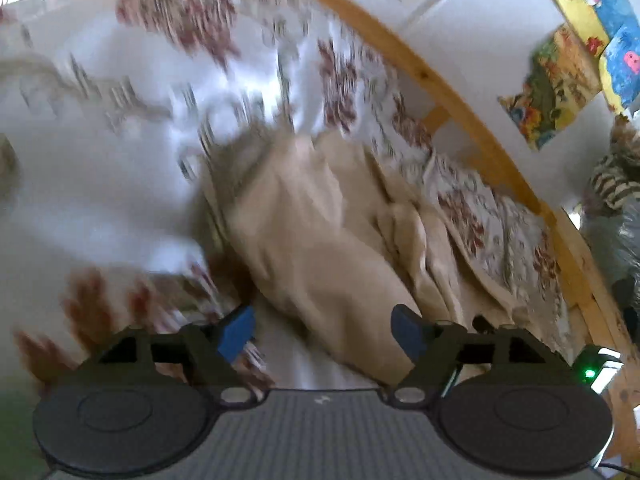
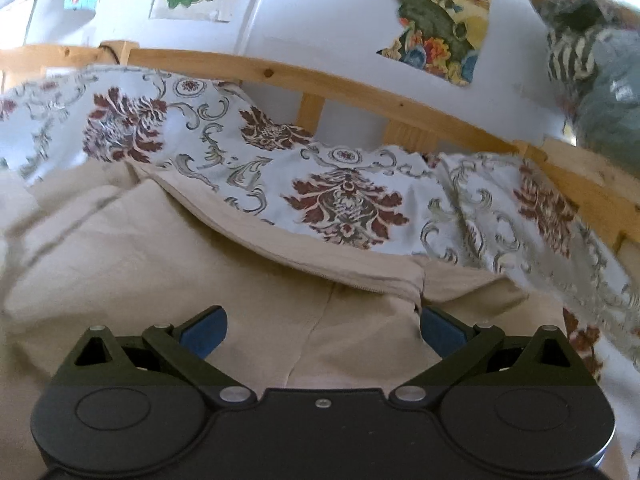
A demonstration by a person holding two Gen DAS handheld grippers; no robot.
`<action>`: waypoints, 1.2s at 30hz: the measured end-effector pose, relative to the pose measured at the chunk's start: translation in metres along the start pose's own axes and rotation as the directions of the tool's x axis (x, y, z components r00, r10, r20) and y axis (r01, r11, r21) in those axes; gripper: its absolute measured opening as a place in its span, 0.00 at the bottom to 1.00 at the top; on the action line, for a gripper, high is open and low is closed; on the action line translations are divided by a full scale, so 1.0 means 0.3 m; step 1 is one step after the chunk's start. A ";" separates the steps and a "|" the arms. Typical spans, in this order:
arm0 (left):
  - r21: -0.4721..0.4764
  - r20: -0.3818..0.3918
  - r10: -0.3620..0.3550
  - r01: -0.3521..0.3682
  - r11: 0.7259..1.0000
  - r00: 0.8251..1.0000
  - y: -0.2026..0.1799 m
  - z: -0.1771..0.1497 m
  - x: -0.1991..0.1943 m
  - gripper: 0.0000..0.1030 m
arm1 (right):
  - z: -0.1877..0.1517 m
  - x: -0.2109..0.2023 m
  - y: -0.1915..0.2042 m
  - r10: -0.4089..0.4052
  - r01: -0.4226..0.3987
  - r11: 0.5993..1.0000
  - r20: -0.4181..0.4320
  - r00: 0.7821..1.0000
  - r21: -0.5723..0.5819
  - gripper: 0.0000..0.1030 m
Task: Fold large clothes
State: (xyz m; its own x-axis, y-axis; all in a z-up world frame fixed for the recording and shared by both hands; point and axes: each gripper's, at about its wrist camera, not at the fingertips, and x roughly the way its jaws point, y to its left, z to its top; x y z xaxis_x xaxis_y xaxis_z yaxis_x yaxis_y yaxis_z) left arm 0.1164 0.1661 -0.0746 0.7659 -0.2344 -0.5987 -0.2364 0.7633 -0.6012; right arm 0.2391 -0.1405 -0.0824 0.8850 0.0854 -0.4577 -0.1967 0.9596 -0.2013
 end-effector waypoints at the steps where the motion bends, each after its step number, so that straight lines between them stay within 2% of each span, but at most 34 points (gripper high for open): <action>1: -0.032 -0.016 -0.003 0.003 0.999 1.000 -0.003 -0.011 0.034 0.80 | -0.003 -0.017 -0.002 0.004 -0.004 1.000 -0.005 1.000 0.015 0.99; 3: -0.088 -0.011 0.008 -0.009 0.996 1.000 -0.006 -0.021 0.090 0.81 | -0.018 -0.044 0.002 0.011 -0.010 0.999 -0.020 1.000 0.034 0.99; 6: -0.105 0.064 0.054 -0.047 0.993 0.996 -0.027 -0.014 0.133 0.79 | -0.065 -0.089 0.022 -0.031 0.031 0.999 -0.023 0.999 0.022 0.99; 8: -0.111 0.093 0.096 -0.085 0.990 0.991 -0.051 0.001 0.153 0.63 | -0.103 -0.093 0.026 -0.024 0.025 0.998 -0.024 0.999 0.051 0.99; 9: -0.103 0.109 0.111 -0.100 0.990 0.988 -0.069 0.009 0.158 0.27 | -0.120 -0.075 0.020 -0.004 0.008 0.997 -0.043 0.999 0.083 0.99; 10: -0.075 0.114 0.121 -0.113 0.991 0.986 -0.090 0.019 0.160 0.12 | -0.134 -0.058 0.013 0.012 -0.006 0.995 -0.058 0.998 0.104 0.99; 12: 0.038 0.161 0.099 -0.106 0.994 0.982 -0.159 0.026 0.139 0.04 | -0.137 -0.045 0.000 0.031 -0.022 0.991 -0.069 0.997 0.133 0.99; 13: 0.140 0.205 0.056 -0.086 0.986 0.977 -0.215 0.021 0.112 0.03 | -0.140 -0.047 0.002 0.031 -0.022 0.991 -0.066 0.997 0.134 0.99; 14: 0.250 0.233 0.002 -0.062 0.966 0.973 -0.276 0.015 0.088 0.02 | -0.143 -0.050 0.002 0.031 -0.023 0.990 -0.061 0.998 0.137 0.99; 15: 0.382 0.240 -0.078 -0.020 0.924 0.967 -0.355 0.007 0.062 0.02 | -0.146 -0.052 0.001 0.033 -0.024 0.990 -0.056 0.998 0.142 0.99; 16: 0.472 0.222 -0.152 0.030 0.881 0.963 -0.417 0.002 0.047 0.02 | -0.149 -0.054 -0.003 0.035 -0.027 0.989 -0.052 0.998 0.148 0.99; 17: 0.562 0.175 -0.216 0.083 0.823 0.961 -0.485 -0.003 0.043 0.02 | -0.151 -0.057 -0.008 0.040 -0.033 0.987 -0.045 0.998 0.158 0.99; 18: 0.649 0.129 -0.257 0.114 0.752 0.958 -0.559 -0.011 0.046 0.02 | -0.152 -0.062 -0.019 0.050 -0.043 0.983 -0.034 0.998 0.177 0.99; 19: 0.715 0.072 -0.296 0.157 0.681 0.953 -0.631 -0.019 0.054 0.02 | -0.157 -0.077 -0.045 0.064 -0.061 0.974 -0.009 0.998 0.217 0.98; 20: 0.747 0.008 -0.326 0.211 0.630 0.945 -0.683 -0.022 0.066 0.02 | -0.159 -0.106 -0.086 0.062 -0.064 0.958 0.016 0.998 0.279 0.86; 21: 0.769 -0.048 -0.346 0.256 0.586 0.937 -0.729 -0.028 0.079 0.02 | -0.153 -0.145 -0.146 0.018 -0.027 0.931 0.028 0.999 0.364 0.81; 22: 0.786 -0.092 -0.358 0.288 0.547 0.929 -0.771 -0.038 0.095 0.02 | -0.142 -0.177 -0.196 -0.035 0.021 0.907 0.025 0.999 0.422 0.81; 23: 0.796 -0.128 -0.358 0.312 0.519 0.925 -0.806 -0.052 0.110 0.02 | -0.126 -0.211 -0.268 -0.069 0.051 0.871 0.021 0.997 0.488 0.83; 24: 0.797 -0.166 -0.354 0.337 0.501 0.920 -0.842 -0.066 0.134 0.02 | -0.117 -0.235 -0.331 -0.070 0.049 0.836 0.019 0.997 0.547 0.83; 27: 0.779 -0.268 -0.337 0.409 0.475 0.902 -0.929 -0.129 0.202 0.02 | -0.116 -0.349 -0.550 -0.077 0.013 0.664 0.050 0.996 0.748 0.86; 28: 0.781 -0.295 -0.327 0.423 0.459 0.898 -0.953 -0.161 0.219 0.02 | -0.125 -0.383 -0.603 -0.077 -0.007 0.629 0.072 0.994 0.778 0.88; 30: 0.795 -0.338 -0.294 0.438 0.419 0.894 -0.991 -0.221 0.257 0.02 | -0.138 -0.438 -0.691 -0.021 -0.087 0.586 0.122 0.992 0.806 0.97; 32: 0.807 -0.379 -0.252 0.451 0.380 0.890 -1.008 -0.290 0.280 0.02 | -0.171 -0.457 -0.755 0.096 -0.209 0.554 0.188 0.978 0.806 0.99; 33: 0.815 -0.396 -0.231 0.456 0.358 0.889 -1.009 -0.322 0.288 0.02 | -0.200 -0.458 -0.777 0.133 -0.265 0.522 0.230 0.964 0.810 0.99; 34: 0.832 -0.405 -0.204 0.451 0.322 0.891 -1.007 -0.361 0.291 0.02 | -0.237 -0.449 -0.795 0.152 -0.306 0.475 0.265 0.952 0.825 0.99; 36: 0.876 -0.386 -0.155 0.414 0.247 0.909 -1.007 -0.433 0.290 0.02 | -0.292 -0.401 -0.809 0.188 -0.313 0.364 0.260 0.947 0.877 0.99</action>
State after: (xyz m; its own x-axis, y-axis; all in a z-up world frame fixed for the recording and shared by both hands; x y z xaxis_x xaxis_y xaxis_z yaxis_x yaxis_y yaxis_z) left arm 0.1766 -0.1630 -0.0138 0.5024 -0.5640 -0.6554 0.7825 0.6190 0.0671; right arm 0.1433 -0.4071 -0.0543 0.9108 0.3313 -0.2463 0.0213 0.5581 0.8295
